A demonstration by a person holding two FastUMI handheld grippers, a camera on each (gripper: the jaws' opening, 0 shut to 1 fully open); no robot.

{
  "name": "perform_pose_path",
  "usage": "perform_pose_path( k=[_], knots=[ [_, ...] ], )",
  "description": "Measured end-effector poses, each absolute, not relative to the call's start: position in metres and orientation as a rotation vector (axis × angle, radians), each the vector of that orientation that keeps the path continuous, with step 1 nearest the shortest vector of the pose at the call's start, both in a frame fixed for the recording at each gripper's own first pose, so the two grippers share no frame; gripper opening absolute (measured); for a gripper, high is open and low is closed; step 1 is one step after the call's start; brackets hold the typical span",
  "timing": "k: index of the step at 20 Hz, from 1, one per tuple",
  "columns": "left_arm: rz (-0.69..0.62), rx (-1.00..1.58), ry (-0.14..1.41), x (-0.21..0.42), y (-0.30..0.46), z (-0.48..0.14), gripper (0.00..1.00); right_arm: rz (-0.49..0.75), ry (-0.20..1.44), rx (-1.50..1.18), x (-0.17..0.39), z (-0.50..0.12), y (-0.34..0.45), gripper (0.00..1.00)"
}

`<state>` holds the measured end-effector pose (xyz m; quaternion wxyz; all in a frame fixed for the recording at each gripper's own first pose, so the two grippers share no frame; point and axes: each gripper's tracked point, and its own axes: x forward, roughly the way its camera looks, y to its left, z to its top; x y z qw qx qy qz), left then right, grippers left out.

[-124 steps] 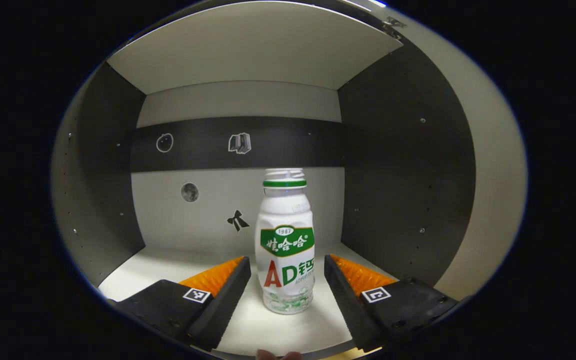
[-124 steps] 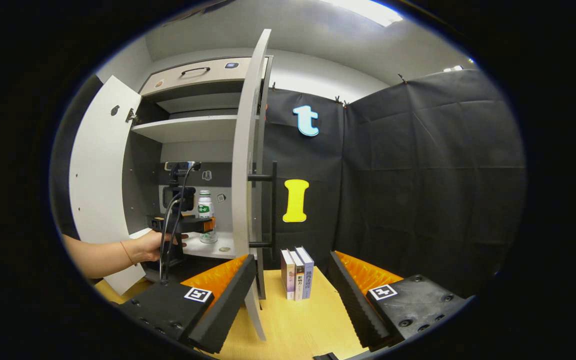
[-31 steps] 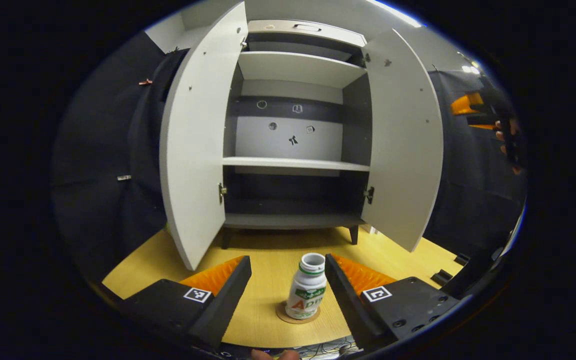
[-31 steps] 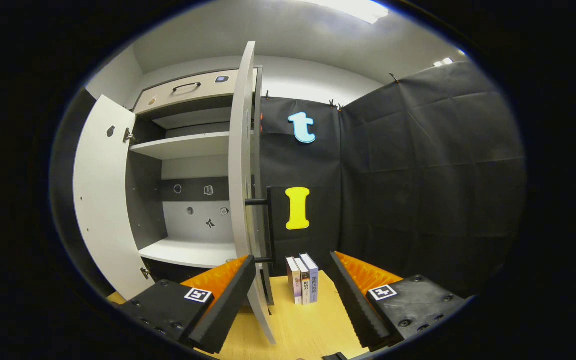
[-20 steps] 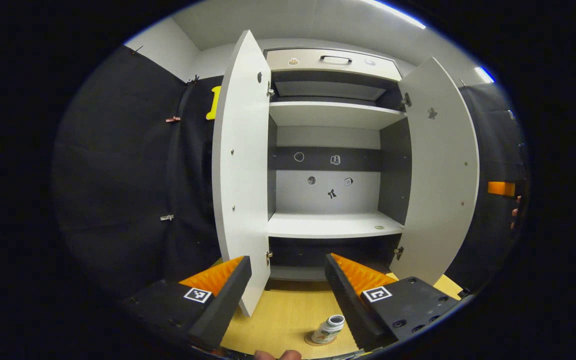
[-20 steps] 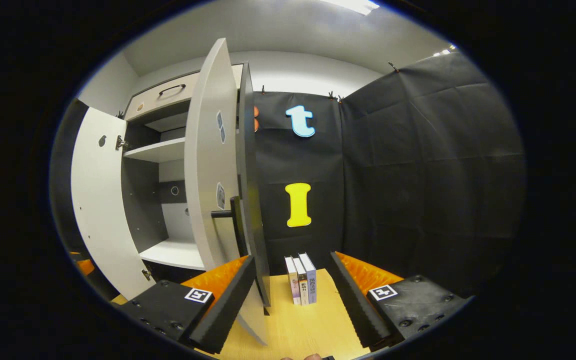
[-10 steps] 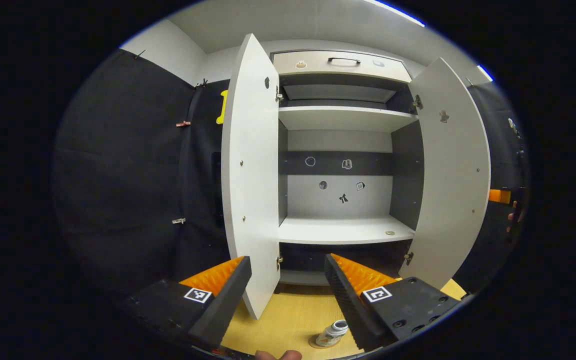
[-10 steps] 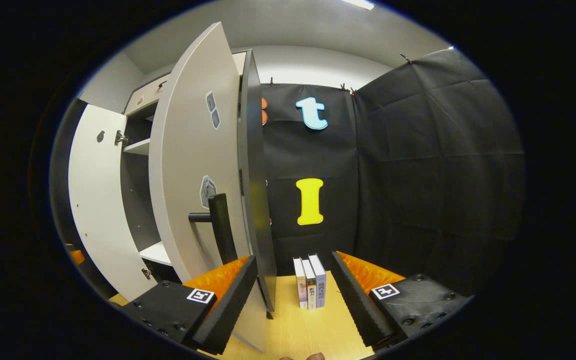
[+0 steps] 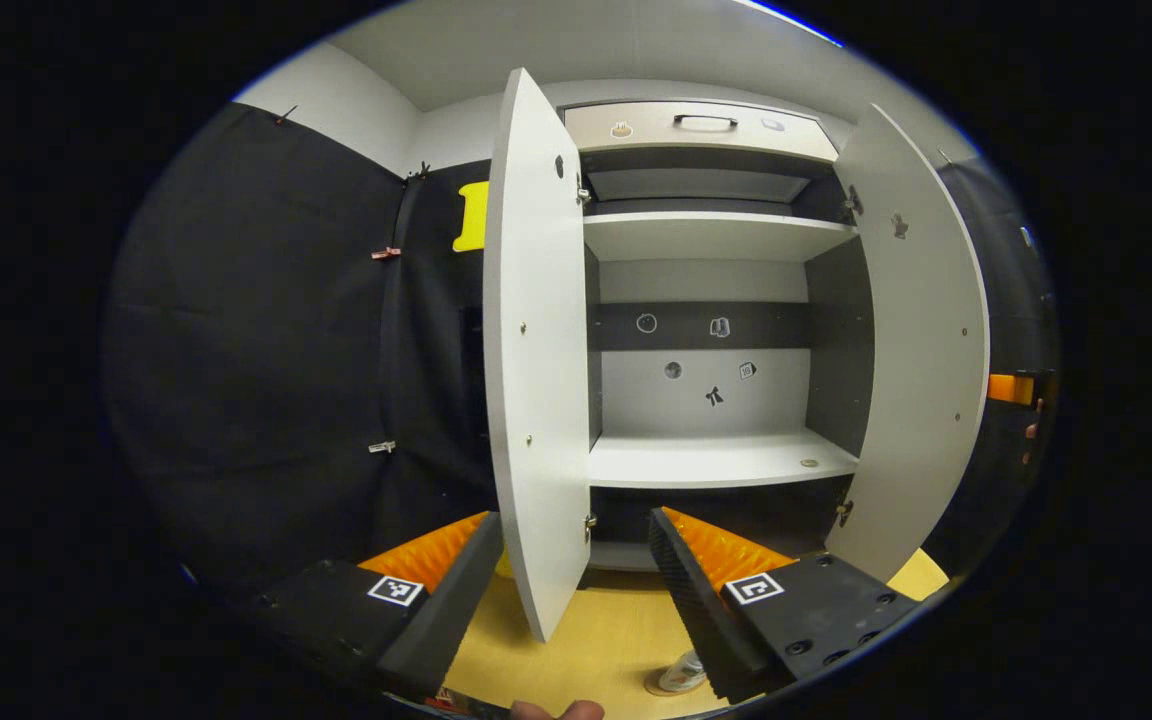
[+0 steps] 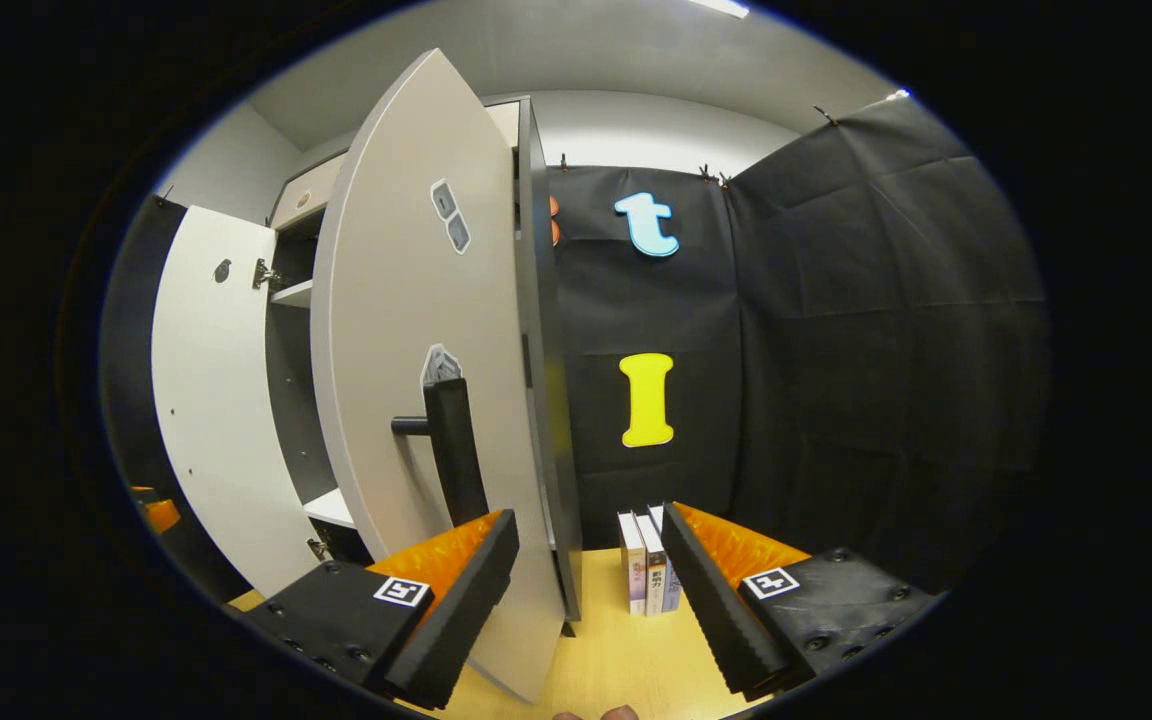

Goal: Grasp the bottle in the cabinet with the left hand and place it on the coaster, then close the right door with the right hand and the left door with the left hand.

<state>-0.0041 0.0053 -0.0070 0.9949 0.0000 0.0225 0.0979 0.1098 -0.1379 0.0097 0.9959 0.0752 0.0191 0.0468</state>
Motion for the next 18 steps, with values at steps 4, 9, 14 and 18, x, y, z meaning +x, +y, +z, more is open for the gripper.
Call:
perform_pose_path(
  k=[4,9,14,18],
  knots=[
    [0.205,0.002,0.047,-0.005,0.017,-0.01,0.94,0.152,0.049,0.174,0.109,0.008,-0.107,0.98],
    [0.213,-0.002,0.055,-0.005,0.028,-0.015,0.94,0.207,0.056,0.186,0.116,0.008,-0.073,0.98],
    [0.229,0.0,0.056,-0.004,0.036,-0.017,0.94,0.264,0.066,0.203,0.129,0.005,-0.035,0.98],
    [0.245,0.001,0.056,-0.003,0.043,-0.016,0.94,0.32,0.066,0.202,0.142,0.006,-0.001,0.98]
  ],
)
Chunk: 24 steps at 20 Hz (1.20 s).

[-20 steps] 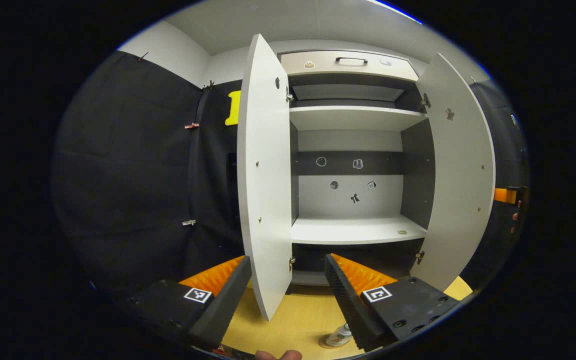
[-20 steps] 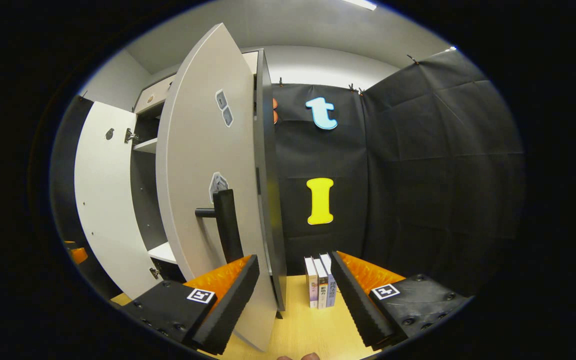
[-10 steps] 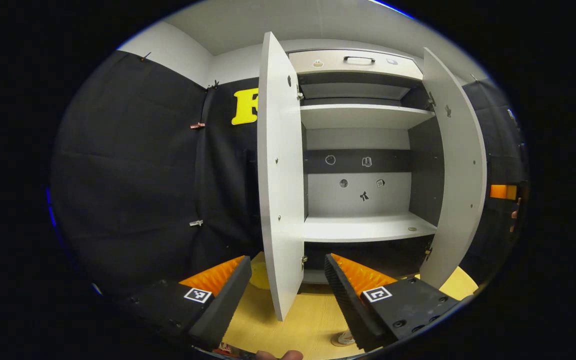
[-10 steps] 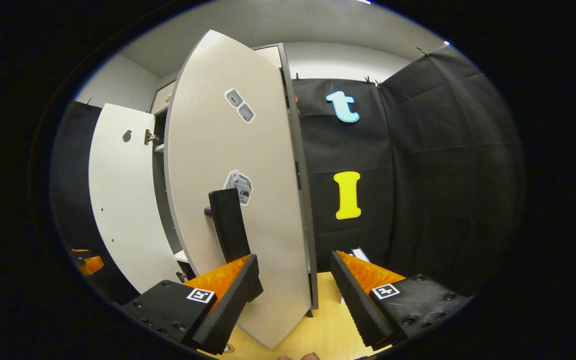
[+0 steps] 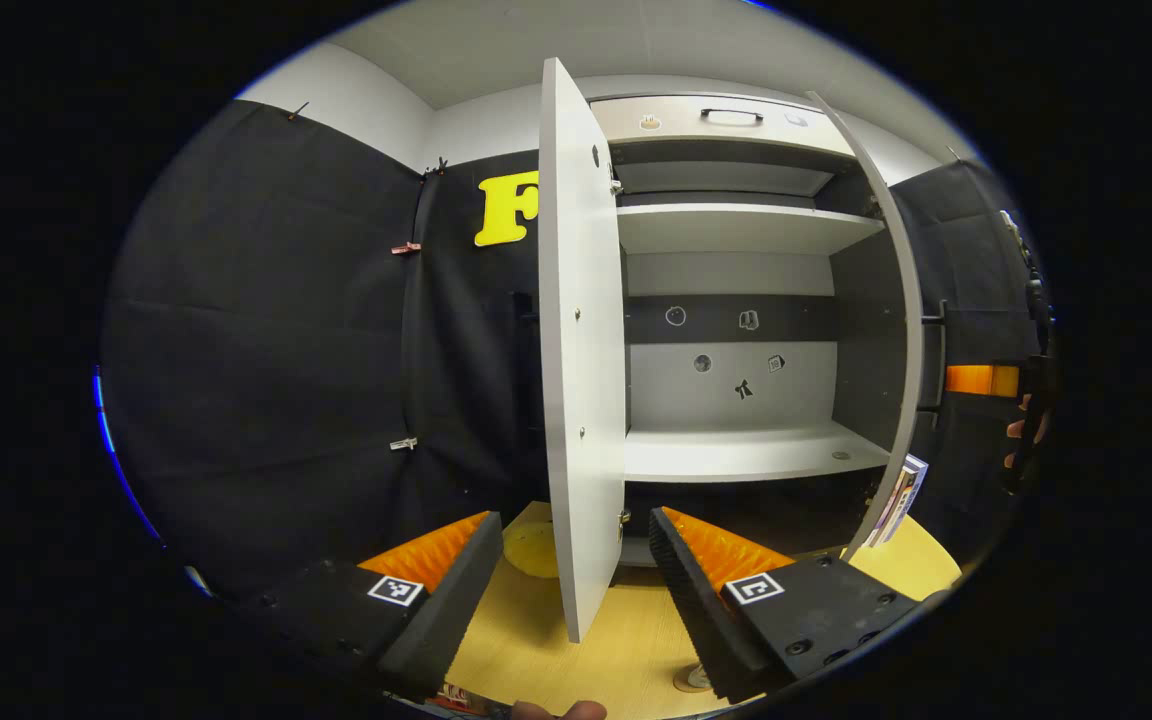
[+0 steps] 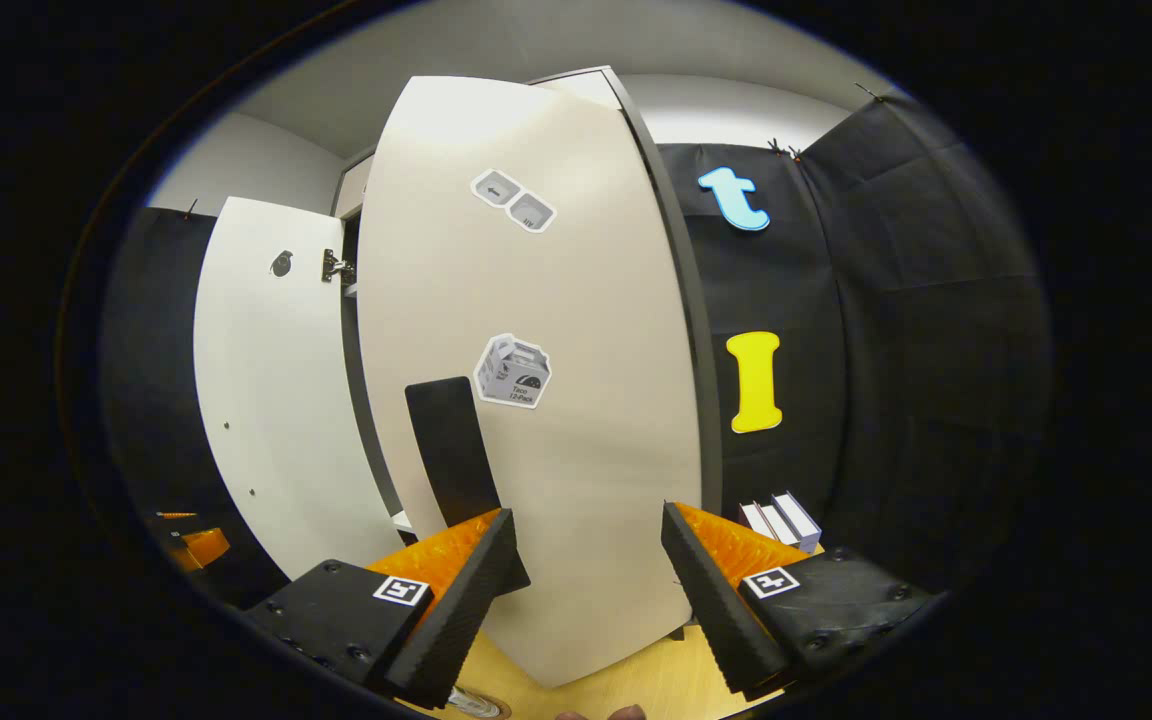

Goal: Grasp the bottle in the cabinet with the left hand and place it on the coaster, then close the right door with the right hand and the left door with the left hand.

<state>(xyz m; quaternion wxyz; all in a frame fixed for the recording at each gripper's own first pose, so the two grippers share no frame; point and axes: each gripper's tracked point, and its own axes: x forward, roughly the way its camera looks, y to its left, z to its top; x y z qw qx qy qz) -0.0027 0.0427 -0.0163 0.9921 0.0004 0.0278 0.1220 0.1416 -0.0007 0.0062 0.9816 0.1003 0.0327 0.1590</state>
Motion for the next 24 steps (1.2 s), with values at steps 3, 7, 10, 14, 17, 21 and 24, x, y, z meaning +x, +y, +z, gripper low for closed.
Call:
perform_pose_path(
  k=[3,7,10,14,17,21,24],
  knots=[
    [0.259,0.0,0.062,-0.004,0.049,-0.018,0.94,0.339,0.061,0.198,0.153,0.006,0.019,0.98],
    [0.276,-0.003,0.064,-0.007,0.058,-0.017,0.94,0.35,0.06,0.198,0.166,0.005,0.034,0.98],
    [0.282,-0.012,0.065,-0.009,0.065,-0.016,0.94,0.346,0.06,0.184,0.172,0.006,0.039,0.98],
    [0.293,-0.012,0.067,-0.01,0.08,-0.013,0.94,0.339,0.055,0.176,0.162,0.01,0.039,0.98],
    [0.295,0.001,0.064,-0.007,0.09,-0.007,0.94,0.325,0.051,0.175,0.148,0.012,0.031,0.98],
    [0.287,0.037,0.065,0.002,0.106,0.001,0.94,0.288,0.05,0.168,0.13,0.016,0.015,0.98],
    [0.274,0.043,0.057,0.017,0.121,0.009,0.93,0.26,0.049,0.16,0.116,0.018,0.005,0.98]
  ],
)
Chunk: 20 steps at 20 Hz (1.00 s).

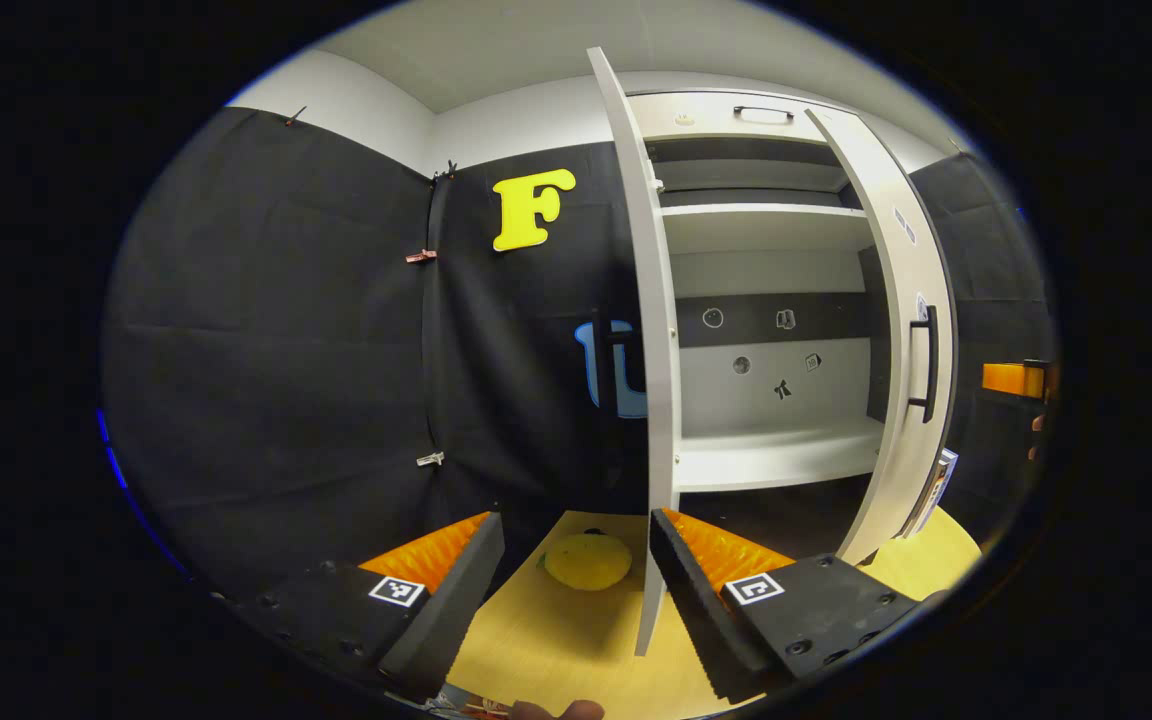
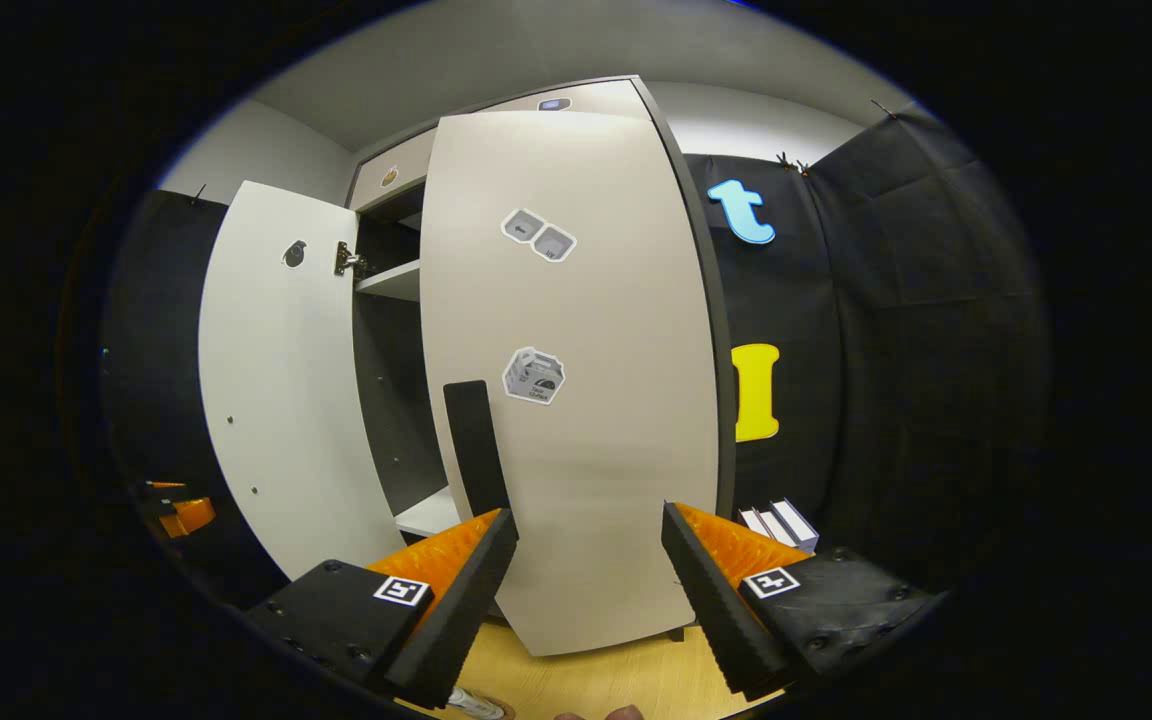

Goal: Grasp the bottle in the cabinet with the left hand and place it on the coaster, then close the right door with the right hand and the left door with the left hand.

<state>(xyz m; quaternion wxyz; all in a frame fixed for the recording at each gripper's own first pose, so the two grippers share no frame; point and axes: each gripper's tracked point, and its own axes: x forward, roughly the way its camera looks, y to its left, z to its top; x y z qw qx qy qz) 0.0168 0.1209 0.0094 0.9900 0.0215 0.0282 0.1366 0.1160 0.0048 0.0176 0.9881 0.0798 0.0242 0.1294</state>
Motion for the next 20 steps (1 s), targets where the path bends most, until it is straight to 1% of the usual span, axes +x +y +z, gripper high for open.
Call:
perform_pose_path(
  k=[5,10,16,20],
  knots=[
    [0.273,0.028,0.008,0.046,0.153,0.036,0.93,0.198,0.035,0.157,0.097,0.022,-0.012,0.98],
    [0.273,-0.032,-0.016,0.073,0.182,0.044,0.93,0.138,0.018,0.142,0.077,0.026,-0.028,0.98],
    [0.219,-0.001,-0.027,0.089,0.18,0.047,0.94,0.063,0.01,0.139,0.059,0.028,-0.055,0.98],
    [0.224,-0.001,-0.029,0.085,0.169,0.046,0.92,0.043,0.013,0.144,0.052,0.026,-0.065,0.98]
  ],
)
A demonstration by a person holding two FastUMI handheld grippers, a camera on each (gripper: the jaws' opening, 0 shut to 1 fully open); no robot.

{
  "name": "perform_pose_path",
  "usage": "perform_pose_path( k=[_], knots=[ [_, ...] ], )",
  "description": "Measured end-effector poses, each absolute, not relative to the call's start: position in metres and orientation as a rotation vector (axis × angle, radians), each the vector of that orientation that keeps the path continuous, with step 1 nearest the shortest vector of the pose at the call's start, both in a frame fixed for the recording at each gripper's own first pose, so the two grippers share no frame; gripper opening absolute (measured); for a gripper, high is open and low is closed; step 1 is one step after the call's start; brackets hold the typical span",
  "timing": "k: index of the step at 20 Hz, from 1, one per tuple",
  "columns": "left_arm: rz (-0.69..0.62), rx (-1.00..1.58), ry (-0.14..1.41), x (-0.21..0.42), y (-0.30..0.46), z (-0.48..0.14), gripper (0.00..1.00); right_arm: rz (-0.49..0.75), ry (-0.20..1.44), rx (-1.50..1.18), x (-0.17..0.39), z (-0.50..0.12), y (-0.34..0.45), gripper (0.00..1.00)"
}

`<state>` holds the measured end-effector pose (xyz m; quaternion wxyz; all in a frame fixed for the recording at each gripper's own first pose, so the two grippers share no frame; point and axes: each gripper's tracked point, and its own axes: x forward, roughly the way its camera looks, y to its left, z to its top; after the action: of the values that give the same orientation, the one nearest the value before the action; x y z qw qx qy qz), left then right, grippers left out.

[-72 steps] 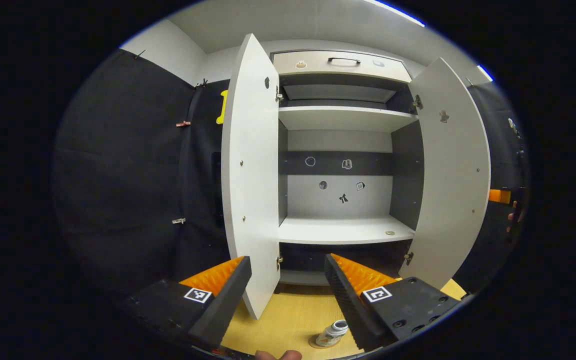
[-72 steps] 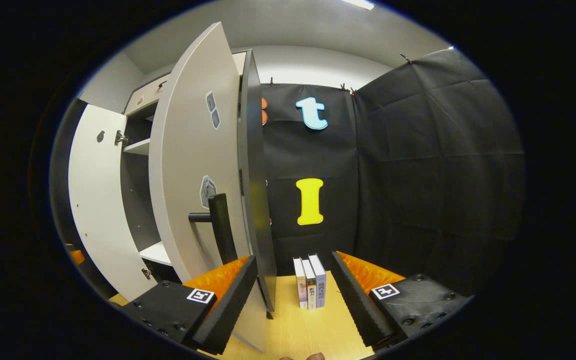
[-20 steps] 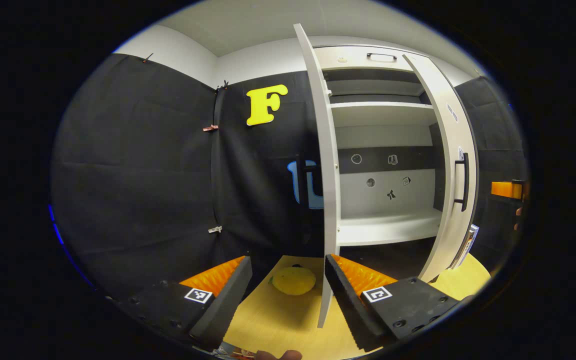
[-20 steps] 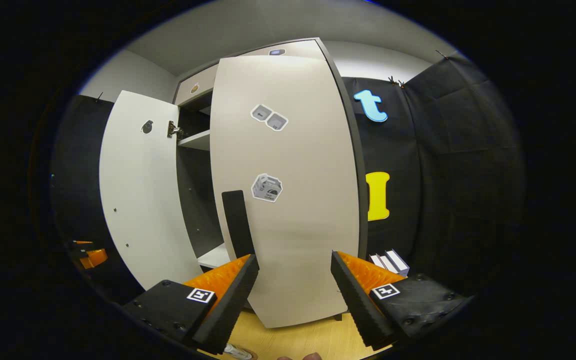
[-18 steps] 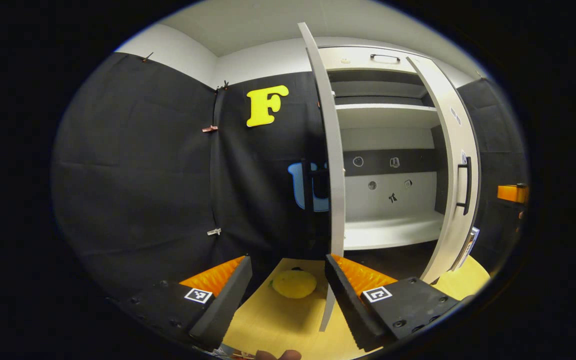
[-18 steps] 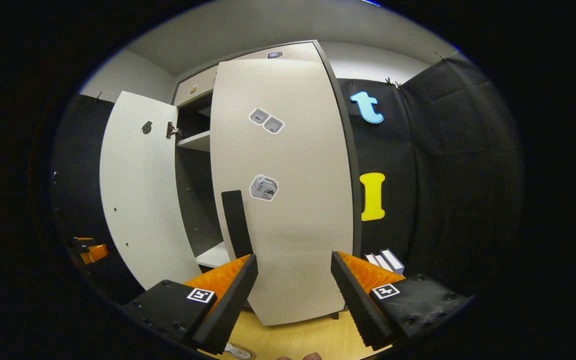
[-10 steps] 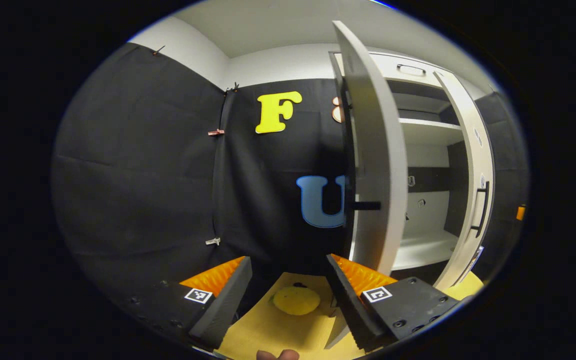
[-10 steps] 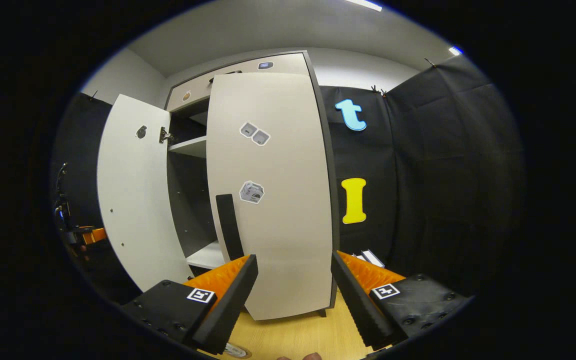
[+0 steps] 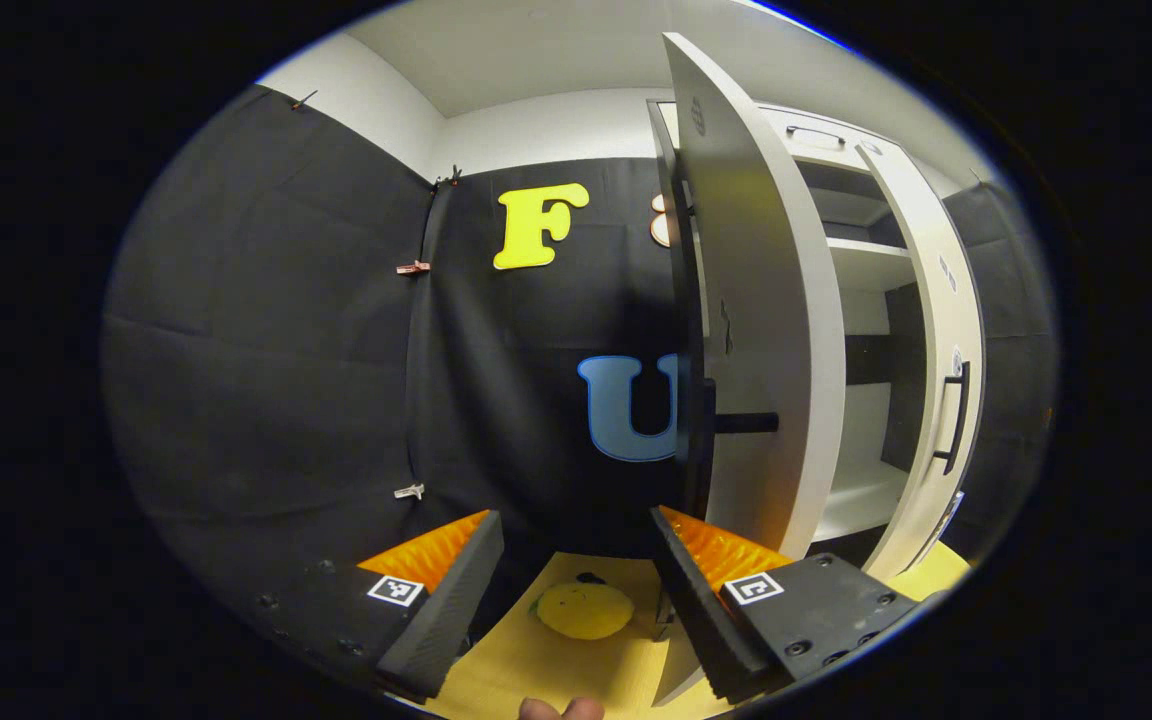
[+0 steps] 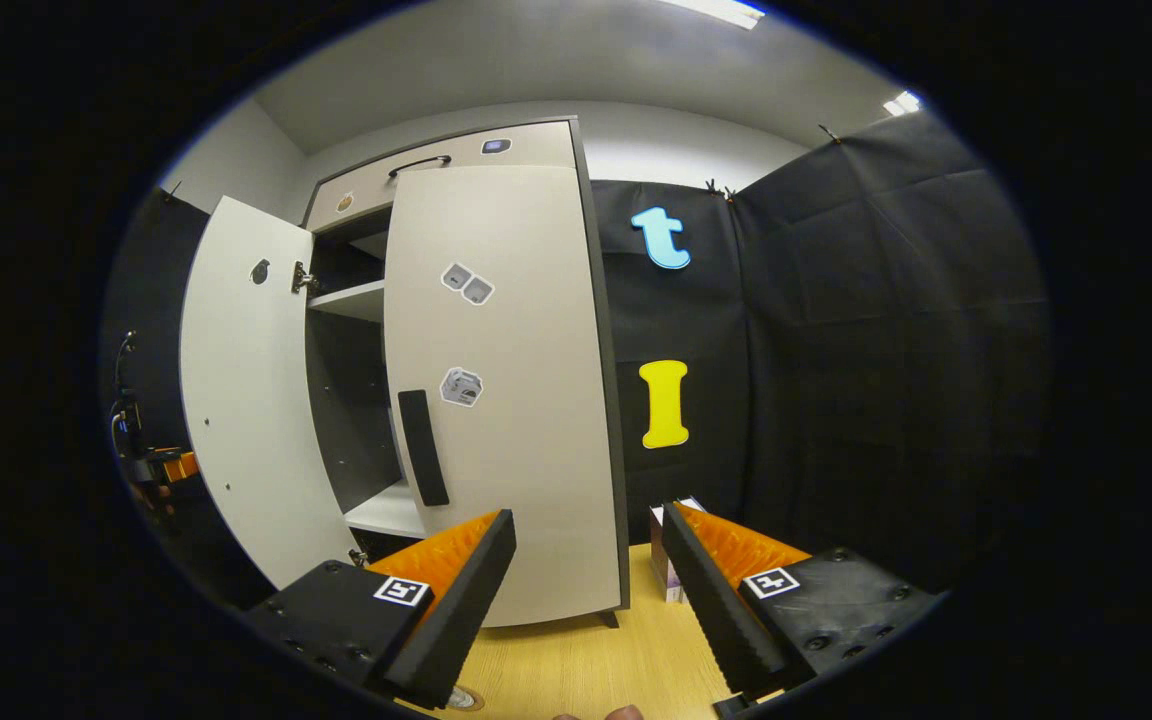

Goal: Grasp the bottle in the cabinet with the left hand and place it on the coaster, then close the right door with the right hand and the left door with the left hand.

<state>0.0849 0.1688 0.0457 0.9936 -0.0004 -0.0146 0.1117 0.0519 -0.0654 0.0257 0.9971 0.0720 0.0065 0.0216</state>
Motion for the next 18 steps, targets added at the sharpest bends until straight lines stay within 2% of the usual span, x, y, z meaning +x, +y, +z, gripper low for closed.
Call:
perform_pose_path(
  k=[12,18],
  knots=[
    [0.113,-0.024,-0.021,0.079,0.091,0.046,0.93,0.069,0.031,0.138,0.052,0.019,-0.072,0.98],
    [0.111,-0.032,-0.025,0.074,0.073,0.046,0.93,0.074,0.041,0.146,0.055,0.015,-0.078,0.98]
  ],
)
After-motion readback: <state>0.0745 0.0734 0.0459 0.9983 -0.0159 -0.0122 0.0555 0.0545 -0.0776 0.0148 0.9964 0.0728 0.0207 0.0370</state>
